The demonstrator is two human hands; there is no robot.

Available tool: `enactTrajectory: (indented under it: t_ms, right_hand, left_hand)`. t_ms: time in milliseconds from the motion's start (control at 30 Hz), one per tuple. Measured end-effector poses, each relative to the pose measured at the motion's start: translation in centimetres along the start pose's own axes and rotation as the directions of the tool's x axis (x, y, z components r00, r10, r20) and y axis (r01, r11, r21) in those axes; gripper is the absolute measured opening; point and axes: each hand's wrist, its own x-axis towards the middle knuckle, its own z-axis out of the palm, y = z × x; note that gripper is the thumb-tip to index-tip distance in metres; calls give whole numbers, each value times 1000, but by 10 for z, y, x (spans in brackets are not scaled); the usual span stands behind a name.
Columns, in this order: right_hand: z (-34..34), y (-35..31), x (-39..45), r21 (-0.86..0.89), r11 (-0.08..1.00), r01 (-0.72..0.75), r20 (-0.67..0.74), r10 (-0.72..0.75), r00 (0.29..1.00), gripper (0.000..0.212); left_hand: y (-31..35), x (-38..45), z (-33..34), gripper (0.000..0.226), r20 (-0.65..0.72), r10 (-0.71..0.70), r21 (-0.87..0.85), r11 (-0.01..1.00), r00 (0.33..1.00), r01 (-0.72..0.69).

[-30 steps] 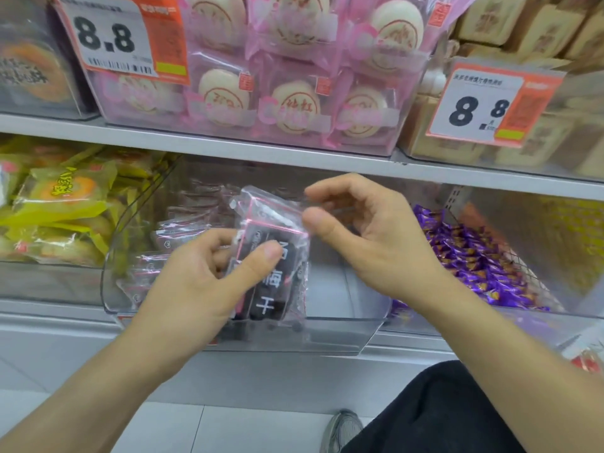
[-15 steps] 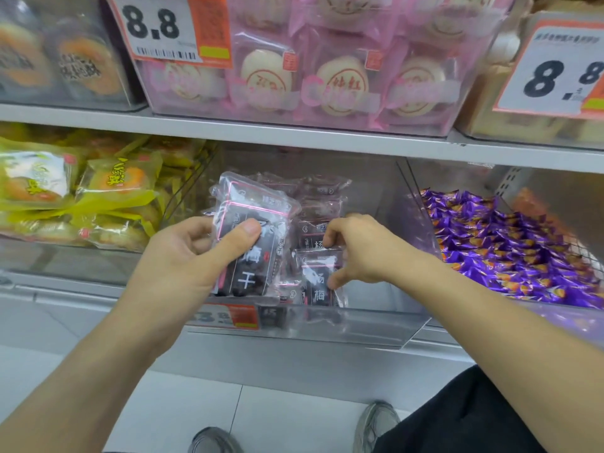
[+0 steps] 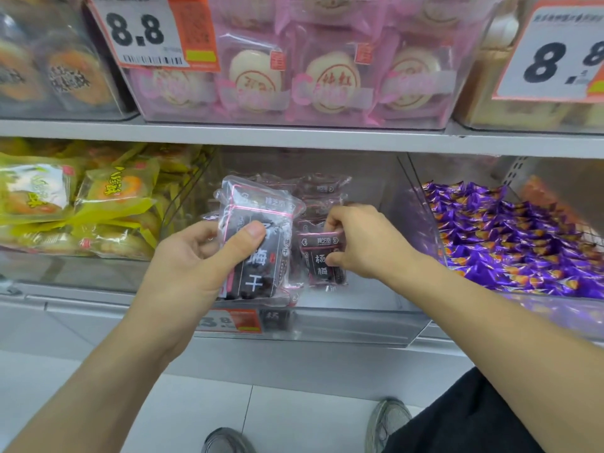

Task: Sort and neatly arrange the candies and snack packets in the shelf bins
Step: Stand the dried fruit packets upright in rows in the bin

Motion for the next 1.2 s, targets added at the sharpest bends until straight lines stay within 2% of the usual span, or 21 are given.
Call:
enactTrajectory:
  t_ms: [300, 367, 433, 467, 500, 567, 600, 633, 733, 800, 867, 933, 1033, 1133, 1200]
  right_hand:
    - [-11, 0, -5, -11, 997, -73, 7, 73, 997, 54]
    - [-21, 1, -9, 22, 997, -71, -58, 72, 996, 49]
    - [-32, -2, -15, 180, 984, 5, -211, 34, 977, 30]
    - [-39, -5, -19, 324, 944, 58, -272, 34, 962, 21]
    - [-45, -9, -24, 508, 856, 99, -274, 52, 960, 19]
    - [-56, -17, -36, 841, 539, 56, -72, 9, 997, 40]
    - [-59, -18, -42, 909, 418, -11, 44, -69, 997, 54]
    - [-61, -20, -47, 920, 389, -39, 106, -150, 983, 63]
    - [-64, -17, -51, 859, 505, 81, 57, -253, 966, 63]
    - [-65, -9, -48, 829, 547, 118, 0, -211, 978, 55]
    - [-66, 1, -47, 779, 614, 129, -31, -167, 985, 52]
    - [-65, 11, -47, 726, 684, 67, 16, -114, 993, 53]
    - [-49, 12, -46, 648, 757, -78, 153, -28, 988, 59]
    - [-20, -1, -45, 537, 806, -247, 276, 109, 955, 69]
    - [-10, -6, -42, 294, 923, -248, 301, 157, 941, 75]
  left_hand:
    - [2, 0, 11, 62, 19, 6, -28, 1000, 1000, -6]
    - [4, 0, 13, 61, 42, 9, -23, 1000, 999, -8]
    - [4, -1, 16, 60, 69, 11, -26, 1000, 998, -9]
    - [5, -1, 17, 59, 78, 21, -31, 999, 997, -18]
    - [5, -1, 19, 57, 81, 39, -39, 999, 996, -35]
    - [6, -2, 23, 55, 96, 95, -39, 995, 991, -92]
    - [7, -2, 26, 53, 119, 128, -19, 992, 985, -127]
    - [7, -2, 29, 51, 147, 163, 9, 986, 976, -166]
    - [4, 1, 34, 57, 212, 267, 174, 936, 940, -305]
    - [2, 7, 29, 72, 269, 287, 401, 835, 919, -378]
    - [4, 11, 19, 83, 340, 242, 588, 699, 909, -406]
    - [2, 13, 11, 68, 397, 194, 692, 579, 897, -431]
    - [-7, 16, 8, 24, 433, 187, 736, 491, 882, -466]
    - [-10, 21, 6, 12, 439, 195, 756, 447, 877, -478]
    - [-11, 22, 3, 10, 437, 183, 764, 443, 881, -470]
